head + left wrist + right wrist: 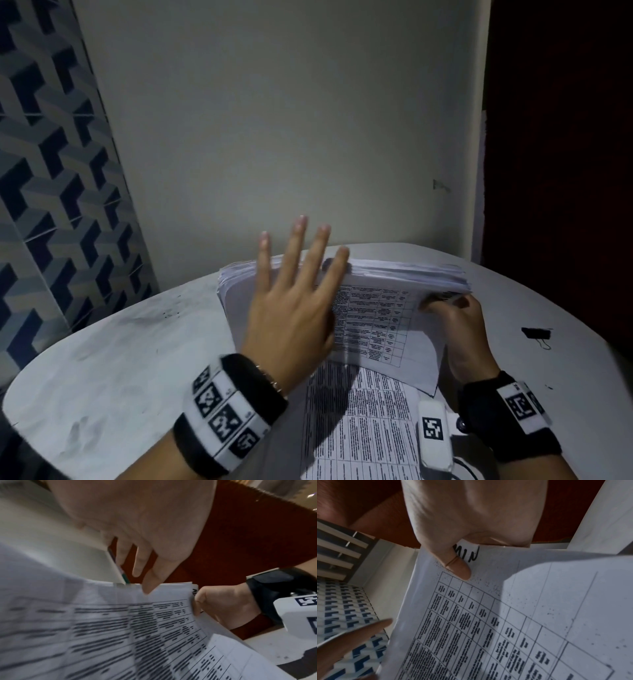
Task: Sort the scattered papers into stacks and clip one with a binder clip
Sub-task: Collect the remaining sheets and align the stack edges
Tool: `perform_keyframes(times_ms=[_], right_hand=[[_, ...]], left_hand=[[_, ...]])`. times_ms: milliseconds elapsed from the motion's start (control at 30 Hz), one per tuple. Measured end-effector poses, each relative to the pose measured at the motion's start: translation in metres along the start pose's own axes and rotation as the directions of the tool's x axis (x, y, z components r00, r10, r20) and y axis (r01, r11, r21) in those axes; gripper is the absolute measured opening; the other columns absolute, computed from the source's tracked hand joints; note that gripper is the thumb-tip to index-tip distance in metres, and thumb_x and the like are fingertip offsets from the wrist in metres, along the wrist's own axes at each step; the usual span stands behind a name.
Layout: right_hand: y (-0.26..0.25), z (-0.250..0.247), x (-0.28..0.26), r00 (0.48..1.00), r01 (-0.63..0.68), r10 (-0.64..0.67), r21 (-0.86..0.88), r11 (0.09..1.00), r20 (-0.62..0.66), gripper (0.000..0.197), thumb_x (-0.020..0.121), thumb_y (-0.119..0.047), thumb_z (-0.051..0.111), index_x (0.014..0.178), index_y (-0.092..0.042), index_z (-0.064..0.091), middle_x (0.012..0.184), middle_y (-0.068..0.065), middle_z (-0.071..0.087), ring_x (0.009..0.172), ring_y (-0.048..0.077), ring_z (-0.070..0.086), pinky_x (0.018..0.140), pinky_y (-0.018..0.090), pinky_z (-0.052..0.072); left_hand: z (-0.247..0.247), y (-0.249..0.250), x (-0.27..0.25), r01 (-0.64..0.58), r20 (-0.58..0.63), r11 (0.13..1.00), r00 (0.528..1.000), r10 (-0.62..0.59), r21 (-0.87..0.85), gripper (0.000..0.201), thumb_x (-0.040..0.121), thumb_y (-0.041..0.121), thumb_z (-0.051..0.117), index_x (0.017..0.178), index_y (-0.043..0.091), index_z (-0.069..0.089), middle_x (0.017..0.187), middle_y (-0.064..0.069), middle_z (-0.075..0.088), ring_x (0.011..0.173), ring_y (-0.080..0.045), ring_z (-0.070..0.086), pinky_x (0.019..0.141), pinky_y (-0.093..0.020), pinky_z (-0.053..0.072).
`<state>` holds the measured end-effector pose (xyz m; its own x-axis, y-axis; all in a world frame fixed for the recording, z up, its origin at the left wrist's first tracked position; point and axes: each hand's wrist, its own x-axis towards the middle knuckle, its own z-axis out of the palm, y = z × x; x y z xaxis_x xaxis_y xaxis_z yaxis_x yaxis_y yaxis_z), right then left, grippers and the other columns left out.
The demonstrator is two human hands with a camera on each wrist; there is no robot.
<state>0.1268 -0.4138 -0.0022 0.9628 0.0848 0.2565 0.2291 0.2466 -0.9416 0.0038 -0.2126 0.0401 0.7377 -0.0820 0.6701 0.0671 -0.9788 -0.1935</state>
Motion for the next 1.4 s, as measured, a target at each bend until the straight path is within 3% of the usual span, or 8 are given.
perform_keyframes(times_ms=[267, 367, 867, 1033, 1133, 1233, 1300, 1400], right_hand=[[0.012, 0.0, 0.004, 0.997, -0.064, 0.066, 0.04, 0.997, -0.05, 0.039, 0.078, 0.006, 0.061, 0.111, -0.012, 0.073, 0.111, 0.017, 0.074, 0.108, 0.04, 0.069, 0.096, 0.06, 0.054], [0.009, -0.001, 0.004, 0.995, -0.076, 0.078, 0.039, 0.996, -0.056, 0.035, 0.082, 0.01, 0.059, 0.108, -0.008, 0.073, 0.107, 0.019, 0.075, 0.104, 0.043, 0.069, 0.093, 0.058, 0.056], [0.007, 0.002, 0.0, 0.999, -0.008, 0.006, -0.065, 0.998, -0.033, 0.027, 0.098, -0.01, 0.054, 0.116, -0.021, 0.071, 0.11, 0.002, 0.077, 0.108, 0.024, 0.072, 0.092, 0.047, 0.057], [0.006, 0.0, 0.003, 1.0, -0.028, 0.028, -0.001, 1.0, -0.01, 0.043, 0.086, 0.017, 0.056, 0.101, -0.02, 0.072, 0.099, 0.004, 0.078, 0.1, 0.025, 0.072, 0.083, 0.035, 0.057], [0.008, -0.002, 0.005, 0.999, -0.035, 0.034, 0.018, 0.999, 0.001, 0.042, 0.085, 0.019, 0.057, 0.095, -0.019, 0.07, 0.097, 0.005, 0.074, 0.099, 0.026, 0.068, 0.086, 0.037, 0.056], [0.017, -0.004, 0.008, 1.0, -0.02, 0.02, 0.051, 0.998, 0.008, 0.039, 0.085, 0.02, 0.054, 0.097, -0.012, 0.073, 0.101, 0.013, 0.072, 0.101, 0.032, 0.068, 0.093, 0.046, 0.052], [0.022, -0.005, 0.009, 1.0, -0.017, 0.018, 0.072, 0.997, -0.005, 0.031, 0.085, 0.021, 0.053, 0.103, 0.001, 0.069, 0.101, 0.017, 0.07, 0.101, 0.035, 0.068, 0.094, 0.049, 0.051], [0.022, -0.007, 0.009, 1.0, -0.008, 0.008, 0.099, 0.995, -0.002, 0.027, 0.085, 0.021, 0.053, 0.102, 0.002, 0.063, 0.1, 0.019, 0.064, 0.104, 0.043, 0.066, 0.096, 0.052, 0.051]], left_hand=[[0.008, 0.039, 0.032, -0.036, 0.095, 0.984, 0.994, 0.053, -0.173, 0.088, 0.086, 0.04, 0.06, 0.159, 0.018, 0.017, 0.164, -0.017, 0.025, 0.151, -0.037, 0.021, 0.121, -0.058, 0.019], [0.012, 0.049, 0.037, -0.047, 0.101, 0.974, 0.992, 0.071, -0.223, 0.097, 0.086, 0.042, 0.059, 0.161, 0.023, 0.001, 0.168, -0.017, 0.006, 0.155, -0.037, 0.007, 0.122, -0.061, 0.01], [0.022, 0.096, 0.049, -0.192, 0.105, 0.934, 0.967, 0.233, -0.301, 0.085, 0.089, 0.037, 0.056, 0.16, 0.028, 0.011, 0.168, -0.012, 0.013, 0.155, -0.036, 0.007, 0.12, -0.063, 0.006], [0.017, 0.048, 0.025, 0.014, -0.087, 0.938, 0.995, -0.047, -0.347, 0.104, 0.073, 0.014, 0.072, 0.161, 0.027, 0.016, 0.169, -0.012, 0.002, 0.156, -0.032, -0.004, 0.123, -0.058, -0.004], [0.019, -0.007, -0.013, 0.313, -0.229, 0.879, 0.883, -0.409, -0.36, 0.109, 0.069, 0.016, 0.079, 0.16, 0.018, 0.02, 0.168, -0.019, -0.002, 0.155, -0.036, -0.007, 0.122, -0.055, -0.01], [0.026, -0.062, -0.043, 0.448, -0.244, 0.702, 0.719, -0.651, -0.554, 0.116, 0.069, 0.011, 0.083, 0.16, 0.011, 0.01, 0.168, -0.015, 0.005, 0.156, -0.03, 0.003, 0.125, -0.051, -0.001], [0.035, -0.088, -0.049, 0.473, 0.087, 0.309, 0.646, -0.758, -0.825, 0.117, 0.07, -0.001, 0.083, 0.159, 0.021, 0.01, 0.164, -0.004, 0.022, 0.151, -0.023, 0.023, 0.123, -0.05, 0.018], [0.06, -0.109, -0.049, 0.502, 0.532, -0.228, 0.626, -0.571, -0.835, 0.067, 0.082, -0.007, 0.067, 0.142, 0.014, 0.045, 0.137, -0.012, 0.062, 0.126, -0.035, 0.058, 0.108, -0.05, 0.043]])
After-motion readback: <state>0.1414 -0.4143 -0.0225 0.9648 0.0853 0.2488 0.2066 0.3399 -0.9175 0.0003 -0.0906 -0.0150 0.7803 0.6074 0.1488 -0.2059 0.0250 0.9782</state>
